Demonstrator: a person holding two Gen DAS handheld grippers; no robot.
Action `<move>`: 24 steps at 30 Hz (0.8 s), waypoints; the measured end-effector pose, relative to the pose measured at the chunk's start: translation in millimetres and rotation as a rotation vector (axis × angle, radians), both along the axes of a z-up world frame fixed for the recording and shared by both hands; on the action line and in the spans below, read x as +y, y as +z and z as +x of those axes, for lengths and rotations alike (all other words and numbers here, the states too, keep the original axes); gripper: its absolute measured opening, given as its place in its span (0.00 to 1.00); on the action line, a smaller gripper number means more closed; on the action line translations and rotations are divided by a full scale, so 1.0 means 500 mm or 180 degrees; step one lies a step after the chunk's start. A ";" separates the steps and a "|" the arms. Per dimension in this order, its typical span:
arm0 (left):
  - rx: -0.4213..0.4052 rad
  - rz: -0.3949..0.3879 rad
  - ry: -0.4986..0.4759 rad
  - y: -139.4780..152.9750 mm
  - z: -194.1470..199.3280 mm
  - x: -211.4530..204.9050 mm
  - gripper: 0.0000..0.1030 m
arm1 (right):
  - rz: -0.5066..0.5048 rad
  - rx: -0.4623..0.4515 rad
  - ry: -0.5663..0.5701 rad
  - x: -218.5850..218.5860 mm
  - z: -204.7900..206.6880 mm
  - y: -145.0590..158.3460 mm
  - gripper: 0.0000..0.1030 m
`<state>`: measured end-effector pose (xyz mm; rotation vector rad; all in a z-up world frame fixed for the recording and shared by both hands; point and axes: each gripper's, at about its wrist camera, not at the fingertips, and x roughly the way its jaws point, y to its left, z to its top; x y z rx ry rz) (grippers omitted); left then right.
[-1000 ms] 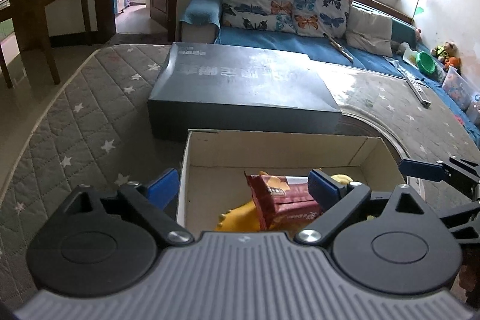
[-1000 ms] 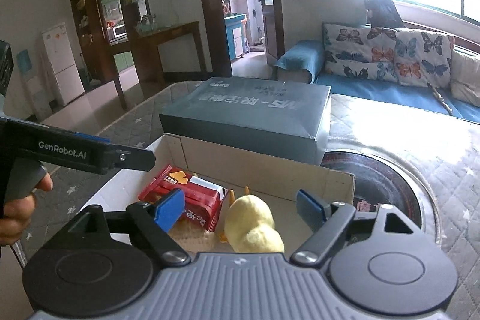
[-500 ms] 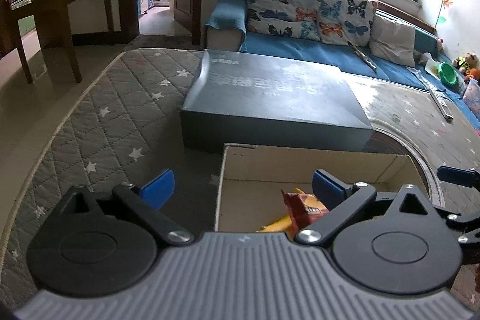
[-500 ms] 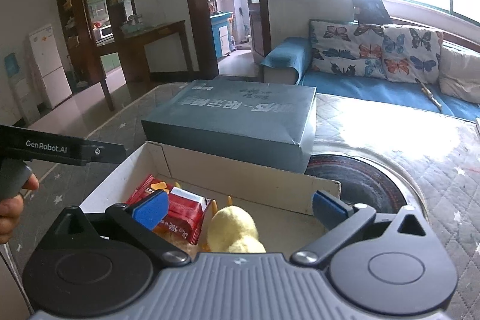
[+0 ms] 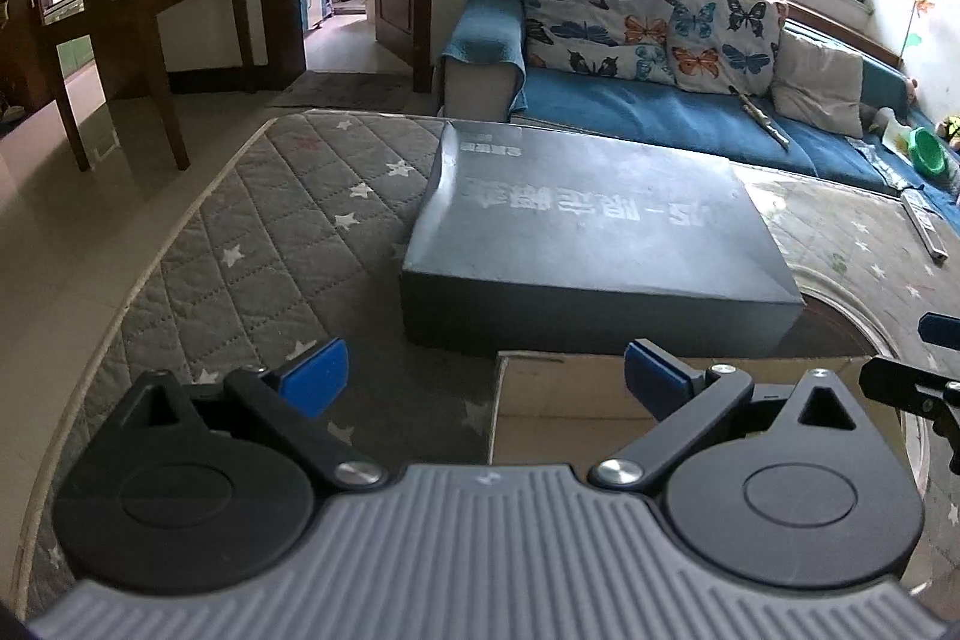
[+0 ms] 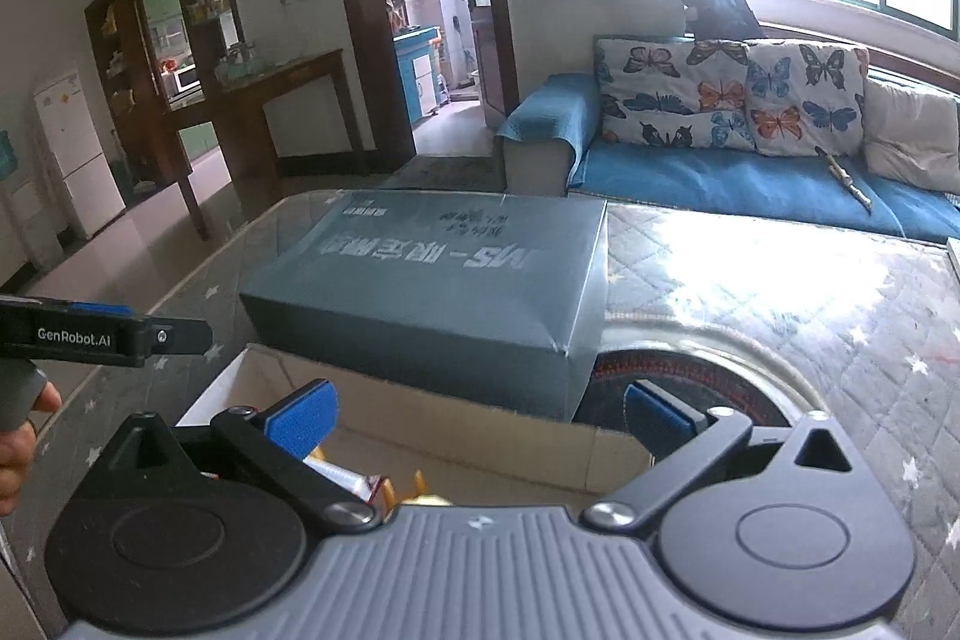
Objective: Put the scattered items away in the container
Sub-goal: 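Raise the open left gripper up and away from the box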
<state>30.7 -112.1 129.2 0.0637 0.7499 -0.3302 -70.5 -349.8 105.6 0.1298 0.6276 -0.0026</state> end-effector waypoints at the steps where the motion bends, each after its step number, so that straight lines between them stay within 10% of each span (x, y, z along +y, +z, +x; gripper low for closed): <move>1: 0.0006 0.0001 0.0008 0.000 0.005 -0.001 0.97 | 0.0000 0.0001 -0.0001 -0.002 0.006 0.001 1.00; 24: 0.0093 0.0194 -0.0032 -0.028 0.054 -0.046 0.97 | 0.0281 0.0120 -0.0171 -0.055 0.081 -0.028 1.00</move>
